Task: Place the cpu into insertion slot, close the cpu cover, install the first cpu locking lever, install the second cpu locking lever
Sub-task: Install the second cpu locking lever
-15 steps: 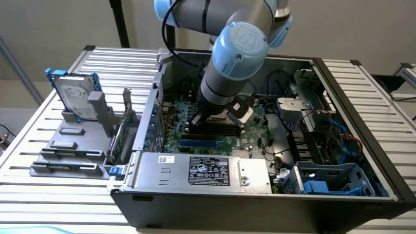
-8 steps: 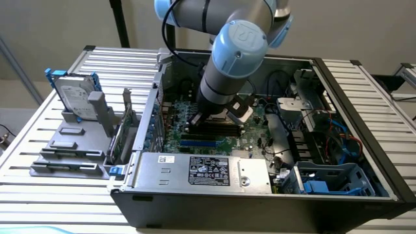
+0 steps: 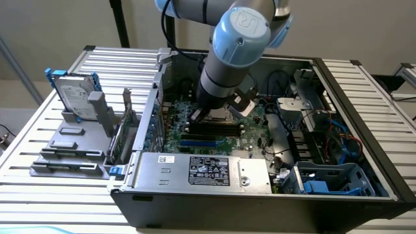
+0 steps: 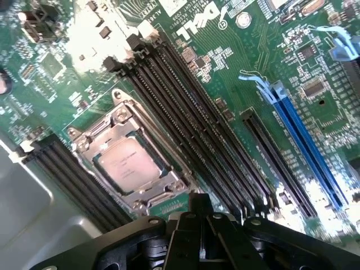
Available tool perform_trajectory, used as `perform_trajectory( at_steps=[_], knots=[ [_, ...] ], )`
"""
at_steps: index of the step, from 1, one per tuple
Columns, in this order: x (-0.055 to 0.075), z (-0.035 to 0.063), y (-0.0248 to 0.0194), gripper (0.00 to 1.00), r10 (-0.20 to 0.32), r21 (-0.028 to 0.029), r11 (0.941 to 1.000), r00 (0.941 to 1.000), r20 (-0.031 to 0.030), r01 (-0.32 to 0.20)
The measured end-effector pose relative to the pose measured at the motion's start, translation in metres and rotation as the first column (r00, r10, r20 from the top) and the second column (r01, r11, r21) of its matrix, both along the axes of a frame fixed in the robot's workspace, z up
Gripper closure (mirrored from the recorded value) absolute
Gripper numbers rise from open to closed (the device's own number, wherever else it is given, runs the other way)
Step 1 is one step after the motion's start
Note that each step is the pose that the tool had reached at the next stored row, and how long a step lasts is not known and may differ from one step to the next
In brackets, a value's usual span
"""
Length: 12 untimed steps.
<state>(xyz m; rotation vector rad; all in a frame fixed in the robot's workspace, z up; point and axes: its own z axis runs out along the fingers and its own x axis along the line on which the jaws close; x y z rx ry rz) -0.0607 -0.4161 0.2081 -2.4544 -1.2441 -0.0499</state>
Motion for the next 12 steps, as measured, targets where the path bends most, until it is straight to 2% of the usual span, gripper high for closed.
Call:
perform_trajectory(
  at_steps=[4, 12],
  knots=[
    [-0.002, 0.0142, 0.0000, 0.89, 0.000, -0.0004, 1.0000, 1.0000, 0.0000, 0.000],
    [-0.002, 0.0148, 0.0000, 0.89, 0.000, -0.0003, 1.0000, 1.0000, 0.0000, 0.000]
  ],
)
